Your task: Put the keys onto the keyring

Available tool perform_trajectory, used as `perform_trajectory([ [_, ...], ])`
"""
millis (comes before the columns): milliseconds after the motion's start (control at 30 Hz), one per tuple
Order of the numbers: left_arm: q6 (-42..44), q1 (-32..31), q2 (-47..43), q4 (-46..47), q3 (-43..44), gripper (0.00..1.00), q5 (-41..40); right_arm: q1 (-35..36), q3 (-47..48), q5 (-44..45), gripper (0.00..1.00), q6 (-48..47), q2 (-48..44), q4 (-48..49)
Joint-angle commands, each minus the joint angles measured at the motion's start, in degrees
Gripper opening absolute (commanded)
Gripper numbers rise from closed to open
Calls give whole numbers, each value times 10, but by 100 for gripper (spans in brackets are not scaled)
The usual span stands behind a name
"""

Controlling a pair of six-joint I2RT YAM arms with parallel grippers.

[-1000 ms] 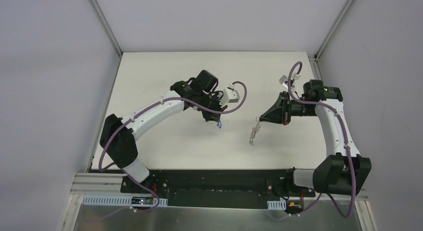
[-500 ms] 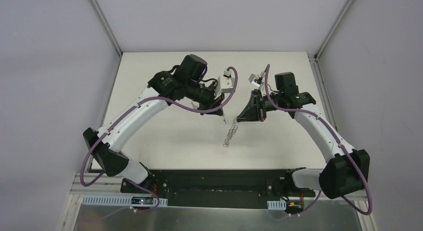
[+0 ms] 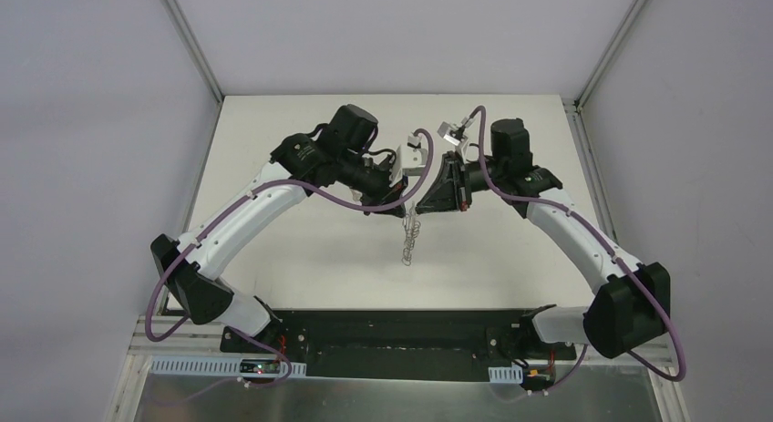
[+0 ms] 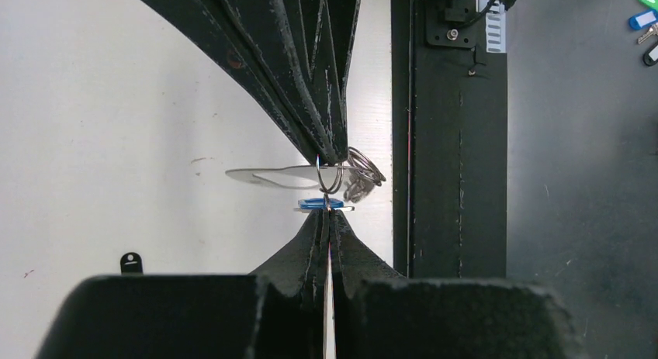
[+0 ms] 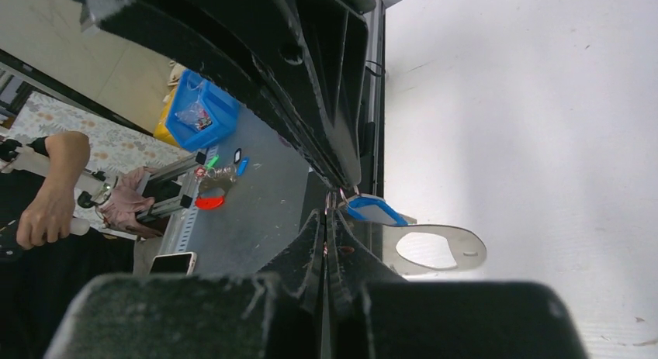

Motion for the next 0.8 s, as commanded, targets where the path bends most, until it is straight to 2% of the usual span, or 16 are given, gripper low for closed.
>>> perform_trajectory([
  [0,19,5,-25,22,-11,0,11,12,-3,-31,0,54,9,59],
  [167,20,4,-26,26,-11,0,5,17,-16,-35,0,71,11,87],
  [767,18,5,-39,39,-25,0,6,17,-33,-36,0,86,15,98],
])
